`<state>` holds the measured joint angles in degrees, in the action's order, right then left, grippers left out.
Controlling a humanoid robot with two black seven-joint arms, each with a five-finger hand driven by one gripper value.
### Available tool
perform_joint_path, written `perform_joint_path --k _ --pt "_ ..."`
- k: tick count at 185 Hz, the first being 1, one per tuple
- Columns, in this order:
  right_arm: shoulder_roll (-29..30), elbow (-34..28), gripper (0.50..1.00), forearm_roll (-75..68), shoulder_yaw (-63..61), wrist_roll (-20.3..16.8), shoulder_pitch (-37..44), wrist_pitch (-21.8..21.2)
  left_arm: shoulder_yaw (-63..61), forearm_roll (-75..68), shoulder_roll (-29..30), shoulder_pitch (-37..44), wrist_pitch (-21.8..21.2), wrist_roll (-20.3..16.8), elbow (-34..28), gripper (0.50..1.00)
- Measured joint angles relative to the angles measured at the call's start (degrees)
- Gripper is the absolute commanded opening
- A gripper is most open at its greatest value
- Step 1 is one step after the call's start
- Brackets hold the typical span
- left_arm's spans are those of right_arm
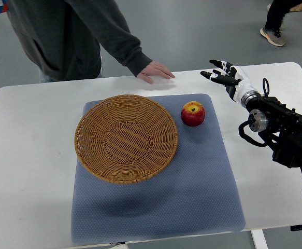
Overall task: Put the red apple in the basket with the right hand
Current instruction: 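Move the right hand toward the red apple beside the basket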
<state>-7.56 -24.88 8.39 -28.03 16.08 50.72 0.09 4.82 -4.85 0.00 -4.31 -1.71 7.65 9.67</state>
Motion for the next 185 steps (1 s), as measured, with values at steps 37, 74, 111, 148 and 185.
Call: perform_joint_path --k 37,74,111,148,185 --pt "0.0 0.0 0.917 0.1 0.0 0.0 0.0 0.0 0.0 0.0 0.0 0.0 0.0 0.0 0.0 1.000" --pt "-0.1 0.0 0.917 1.1 0.0 0.0 0.0 0.0 0.0 0.0 0.0 0.0 0.0 0.0 0.0 1.000" --pt "0.2 -0.3 0.915 5.8 0.2 0.0 -0.3 -1.0 0.0 0.0 0.0 0.0 0.0 0.0 0.0 1.000" --pt "-0.8 -0.7 0.913 14.1 2.5 2.6 -0.9 -9.0 0.0 0.0 0.0 0.0 0.0 0.0 0.0 1.000" --pt "-2.6 -0.7 0.913 22.8 4.1 6.2 -1.0 -15.2 0.0 0.0 0.0 0.0 0.0 0.0 0.0 1.000"
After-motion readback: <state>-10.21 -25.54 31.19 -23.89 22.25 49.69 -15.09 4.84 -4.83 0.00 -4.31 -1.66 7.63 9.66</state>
